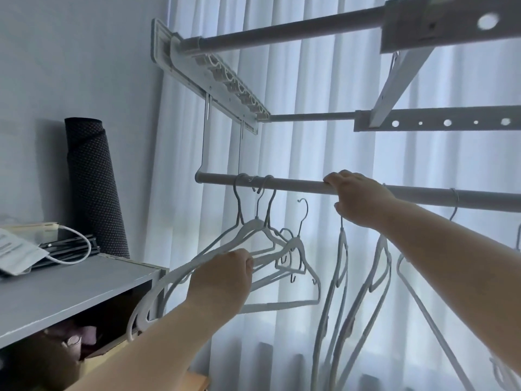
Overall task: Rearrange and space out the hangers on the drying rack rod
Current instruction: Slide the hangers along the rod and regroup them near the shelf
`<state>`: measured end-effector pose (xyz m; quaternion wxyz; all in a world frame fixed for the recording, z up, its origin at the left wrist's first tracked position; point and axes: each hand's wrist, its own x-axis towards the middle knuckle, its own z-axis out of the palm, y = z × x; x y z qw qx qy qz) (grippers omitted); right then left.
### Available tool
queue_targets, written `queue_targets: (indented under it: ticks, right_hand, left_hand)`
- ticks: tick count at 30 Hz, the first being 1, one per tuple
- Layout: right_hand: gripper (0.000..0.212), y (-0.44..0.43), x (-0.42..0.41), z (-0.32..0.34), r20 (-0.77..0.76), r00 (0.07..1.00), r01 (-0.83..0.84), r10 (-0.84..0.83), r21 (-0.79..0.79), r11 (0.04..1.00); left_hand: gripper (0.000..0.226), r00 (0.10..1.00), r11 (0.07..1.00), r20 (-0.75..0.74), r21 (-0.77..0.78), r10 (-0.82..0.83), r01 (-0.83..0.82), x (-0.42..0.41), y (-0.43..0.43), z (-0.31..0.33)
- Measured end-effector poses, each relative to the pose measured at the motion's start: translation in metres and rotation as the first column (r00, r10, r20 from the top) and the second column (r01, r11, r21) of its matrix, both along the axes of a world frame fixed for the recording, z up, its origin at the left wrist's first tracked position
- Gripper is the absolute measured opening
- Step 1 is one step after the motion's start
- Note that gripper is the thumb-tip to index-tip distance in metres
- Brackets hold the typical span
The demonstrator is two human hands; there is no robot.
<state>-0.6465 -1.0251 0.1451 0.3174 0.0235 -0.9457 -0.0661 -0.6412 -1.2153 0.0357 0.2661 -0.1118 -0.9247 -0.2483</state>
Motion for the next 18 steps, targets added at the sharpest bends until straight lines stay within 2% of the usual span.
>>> queue_targets:
  ticks: [6, 10, 14, 18]
  right_hand:
    - [0.04, -0.013, 0.005, -0.014, -0.091, 0.981, -0.158, 0.171, 0.138, 0.978]
    - [0.043, -0.033, -0.002, -0.03, 0.044, 0.975, -0.224, 0.22, 0.164, 0.961]
    - [0.045, -0.043, -0.011, -0.038, 0.177, 0.975, -0.158, 0.136, 0.114, 0.981]
    - [0.032, -0.053, -0.008, -0.043, 0.29, 0.948, -0.151, 0.13, 0.051, 0.987]
  left_hand:
    - [0.021, 1.0, 1.0, -0.009, -0.026, -0.009, 0.009, 0.003, -0.018, -0.017]
    - [0.023, 0.999, 0.998, -0.041, -0.054, 0.027, -0.029, 0.013, -0.041, -0.031]
    - [0.027, 0.995, 0.998, -0.096, -0.044, 0.04, -0.044, 0.028, -0.062, -0.042]
    - [0.027, 0.987, 0.997, -0.148, -0.033, 0.069, -0.075, 0.056, -0.084, -0.051]
